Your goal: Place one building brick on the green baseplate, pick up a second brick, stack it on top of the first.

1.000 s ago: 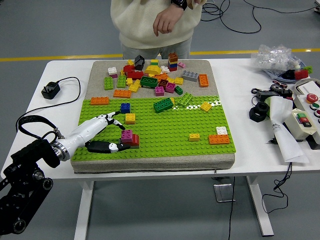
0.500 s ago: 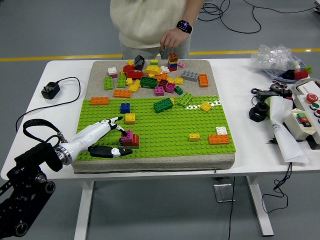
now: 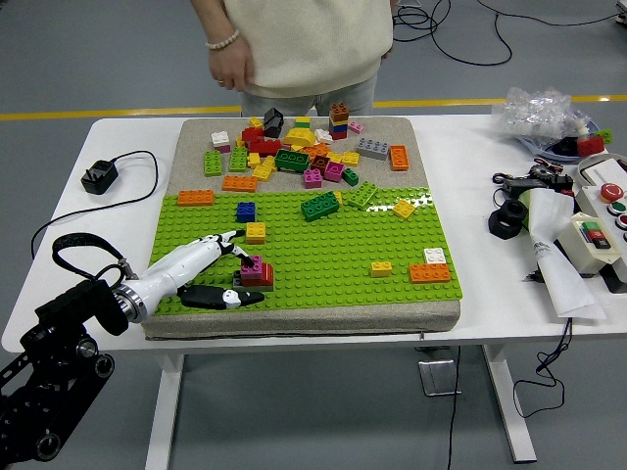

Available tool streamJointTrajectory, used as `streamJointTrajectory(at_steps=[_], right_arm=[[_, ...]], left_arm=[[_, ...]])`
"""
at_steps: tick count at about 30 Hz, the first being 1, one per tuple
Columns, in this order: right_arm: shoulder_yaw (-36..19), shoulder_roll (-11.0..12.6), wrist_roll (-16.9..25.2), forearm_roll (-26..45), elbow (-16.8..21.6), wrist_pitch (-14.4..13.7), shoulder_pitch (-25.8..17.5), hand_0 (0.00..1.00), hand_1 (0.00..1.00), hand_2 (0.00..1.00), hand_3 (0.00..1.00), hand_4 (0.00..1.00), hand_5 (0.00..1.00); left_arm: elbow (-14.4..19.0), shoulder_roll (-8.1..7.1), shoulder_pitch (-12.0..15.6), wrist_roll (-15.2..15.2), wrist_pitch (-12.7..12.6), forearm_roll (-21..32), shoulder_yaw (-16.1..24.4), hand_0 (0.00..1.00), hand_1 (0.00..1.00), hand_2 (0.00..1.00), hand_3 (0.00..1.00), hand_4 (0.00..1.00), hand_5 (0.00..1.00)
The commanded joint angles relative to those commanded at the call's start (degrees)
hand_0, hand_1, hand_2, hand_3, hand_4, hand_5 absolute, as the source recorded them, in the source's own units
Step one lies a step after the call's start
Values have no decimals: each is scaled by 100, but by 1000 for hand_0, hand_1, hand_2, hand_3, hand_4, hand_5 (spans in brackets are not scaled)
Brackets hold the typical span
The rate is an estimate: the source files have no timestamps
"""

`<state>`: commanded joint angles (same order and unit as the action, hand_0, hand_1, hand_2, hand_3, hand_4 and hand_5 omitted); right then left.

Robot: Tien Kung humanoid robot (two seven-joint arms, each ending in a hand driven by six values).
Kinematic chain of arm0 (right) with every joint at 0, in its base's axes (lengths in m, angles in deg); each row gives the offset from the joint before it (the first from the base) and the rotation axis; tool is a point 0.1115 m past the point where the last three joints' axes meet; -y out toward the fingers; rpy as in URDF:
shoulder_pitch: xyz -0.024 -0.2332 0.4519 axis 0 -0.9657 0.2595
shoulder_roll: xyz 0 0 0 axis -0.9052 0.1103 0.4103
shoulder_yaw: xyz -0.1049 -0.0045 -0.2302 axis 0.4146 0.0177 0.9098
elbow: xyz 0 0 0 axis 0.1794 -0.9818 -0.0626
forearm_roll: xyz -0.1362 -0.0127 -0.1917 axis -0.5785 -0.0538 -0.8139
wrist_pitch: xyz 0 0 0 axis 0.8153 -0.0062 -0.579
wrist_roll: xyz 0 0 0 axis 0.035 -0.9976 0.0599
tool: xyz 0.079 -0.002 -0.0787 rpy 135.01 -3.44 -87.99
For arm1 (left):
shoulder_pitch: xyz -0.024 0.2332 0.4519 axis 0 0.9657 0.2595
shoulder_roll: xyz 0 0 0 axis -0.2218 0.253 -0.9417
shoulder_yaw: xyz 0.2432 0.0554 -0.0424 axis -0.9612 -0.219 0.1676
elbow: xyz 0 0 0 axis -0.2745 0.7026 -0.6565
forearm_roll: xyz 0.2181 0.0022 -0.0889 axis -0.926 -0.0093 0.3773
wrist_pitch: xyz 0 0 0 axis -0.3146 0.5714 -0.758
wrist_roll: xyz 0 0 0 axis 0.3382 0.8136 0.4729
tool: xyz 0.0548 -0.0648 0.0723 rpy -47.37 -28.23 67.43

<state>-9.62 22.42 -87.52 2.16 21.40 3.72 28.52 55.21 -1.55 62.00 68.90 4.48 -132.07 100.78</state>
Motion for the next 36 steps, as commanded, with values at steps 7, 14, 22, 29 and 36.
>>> streamJointTrajectory(at_steps=[7,14,22,29,36], right_arm=[[-1,1,3,1,0,1,4,760,681,725,692,949,687],[-9,5,0,13,0,3,9,760,682,725,692,950,688],[-8,3,5,32,0,-3,20,760,682,725,692,949,687],[-11,4,8,44,0,-6,14,761,682,725,692,949,687],[-18,1,10,52,0,-5,7,761,682,726,693,949,687]], left_arm=[[-90,-7,-85,17,12,-32,-76,998,998,971,677,998,766],[-212,-16,-178,30,18,-81,-142,998,998,967,673,998,759],[-340,-45,-224,40,27,-116,-191,998,998,967,671,998,757],[-321,-61,-205,28,33,-63,-148,998,998,958,667,998,753],[35,-89,-165,-10,10,213,77,998,998,946,662,998,749]])
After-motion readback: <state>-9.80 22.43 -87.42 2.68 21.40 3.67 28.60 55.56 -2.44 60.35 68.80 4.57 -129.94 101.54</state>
